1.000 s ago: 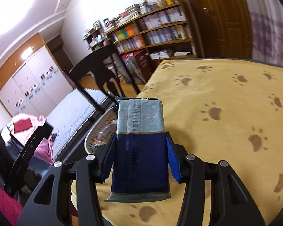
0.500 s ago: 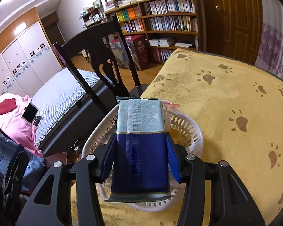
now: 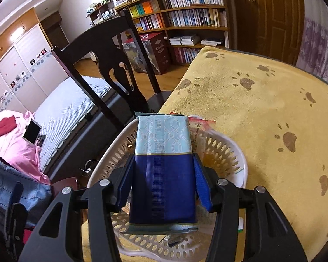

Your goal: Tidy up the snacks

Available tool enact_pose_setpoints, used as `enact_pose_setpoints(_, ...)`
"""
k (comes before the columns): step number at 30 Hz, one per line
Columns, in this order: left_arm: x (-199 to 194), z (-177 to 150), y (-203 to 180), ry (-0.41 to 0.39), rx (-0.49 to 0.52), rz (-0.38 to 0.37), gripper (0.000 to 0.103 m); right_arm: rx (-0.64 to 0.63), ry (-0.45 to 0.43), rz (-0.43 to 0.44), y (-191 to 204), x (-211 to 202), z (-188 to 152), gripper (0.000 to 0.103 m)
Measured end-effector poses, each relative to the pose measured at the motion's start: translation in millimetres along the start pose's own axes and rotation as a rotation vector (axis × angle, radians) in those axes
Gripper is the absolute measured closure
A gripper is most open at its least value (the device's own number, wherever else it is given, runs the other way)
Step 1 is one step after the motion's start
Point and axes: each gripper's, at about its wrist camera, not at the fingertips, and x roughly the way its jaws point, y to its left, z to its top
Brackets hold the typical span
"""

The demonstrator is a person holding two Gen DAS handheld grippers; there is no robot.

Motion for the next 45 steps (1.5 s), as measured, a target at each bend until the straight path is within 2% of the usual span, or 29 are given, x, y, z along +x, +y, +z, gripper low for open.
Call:
enact_pose_setpoints(8,1.4,-0.3,-3.4,0.005,0.011,-0.010,0.005,0.055,-0.005,0.062,-7.9,-10.4,-2.1,0.047)
enact_pose_setpoints(18,-0.8,-4.3,-13.0,0.001,0.059,-0.005,0.005,0.019,0.009,0.103,-0.7,-12.3,-14.0,0.047)
enact_pose_setpoints(25,-2.0,-6.0,-24.0,0.000,0.098,0.002,0.003,0.059,-0.042,0.129,-23.6,-37.4,-27.5,0.047)
enact_pose_setpoints(29,-2.5,-9.1,-34.8,0.006,0.133,-0.001,0.003,0.057,-0.111,0.088,-41.5,-62.6,-42.4,0.047)
enact_pose_setpoints(32,-1.8,-11.7,-43.8,0.011,0.162,0.004,0.003,0.050,-0.157,0.041,-54.0,-77.6,-58.3,0.044)
enact_pose_setpoints(35,-0.7,-14.2,-51.2,0.015,0.185,0.012,0.003,0.044,-0.173,0.017,-61.5,-85.2,-70.3,0.040)
enact_pose_setpoints(39,0.0,-17.4,-59.6,0.011,0.221,0.047,0.003,-0.014,-0.201,-0.061,-62.9,-95.4,-87.7,0.039)
enact_pose_setpoints(43,0.8,-20.6,-67.3,0.007,0.260,0.073,0.003,-0.071,-0.248,-0.121,-58.9,-105.0,-101.6,0.026)
enact_pose_setpoints(45,0.2,-21.8,-70.8,0.005,0.277,0.080,0.003,-0.102,-0.273,-0.151,-55.0,-109.6,-108.2,0.024)
